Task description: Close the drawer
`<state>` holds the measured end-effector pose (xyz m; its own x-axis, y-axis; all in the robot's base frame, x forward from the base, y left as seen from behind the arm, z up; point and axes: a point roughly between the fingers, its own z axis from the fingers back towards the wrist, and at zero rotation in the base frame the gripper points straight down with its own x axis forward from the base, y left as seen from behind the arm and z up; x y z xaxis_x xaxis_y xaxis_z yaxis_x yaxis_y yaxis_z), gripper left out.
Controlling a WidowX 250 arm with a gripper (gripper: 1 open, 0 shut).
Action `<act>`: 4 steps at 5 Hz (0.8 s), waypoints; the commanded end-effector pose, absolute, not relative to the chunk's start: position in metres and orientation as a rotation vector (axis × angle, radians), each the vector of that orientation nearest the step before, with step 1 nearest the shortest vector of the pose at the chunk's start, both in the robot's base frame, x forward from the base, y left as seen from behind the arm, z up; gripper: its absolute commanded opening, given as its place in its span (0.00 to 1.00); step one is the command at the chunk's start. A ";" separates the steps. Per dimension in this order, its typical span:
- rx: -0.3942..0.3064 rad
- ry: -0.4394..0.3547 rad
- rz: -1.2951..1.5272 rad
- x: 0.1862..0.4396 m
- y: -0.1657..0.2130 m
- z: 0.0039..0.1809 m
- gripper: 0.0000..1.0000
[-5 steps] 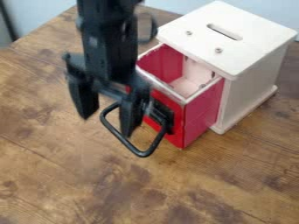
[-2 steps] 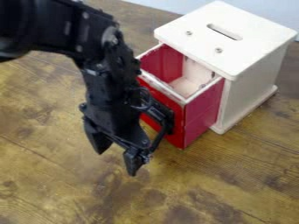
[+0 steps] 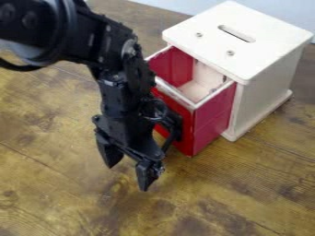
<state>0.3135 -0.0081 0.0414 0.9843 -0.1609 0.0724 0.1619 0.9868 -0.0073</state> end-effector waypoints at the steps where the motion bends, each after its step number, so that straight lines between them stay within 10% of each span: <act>1: 0.008 -0.204 -0.135 0.346 0.003 0.068 1.00; 4: 0.014 -0.260 -0.133 0.377 0.009 0.080 1.00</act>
<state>0.3433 -0.0091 0.0432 0.9800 -0.1700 0.1037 0.1708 0.9853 0.0014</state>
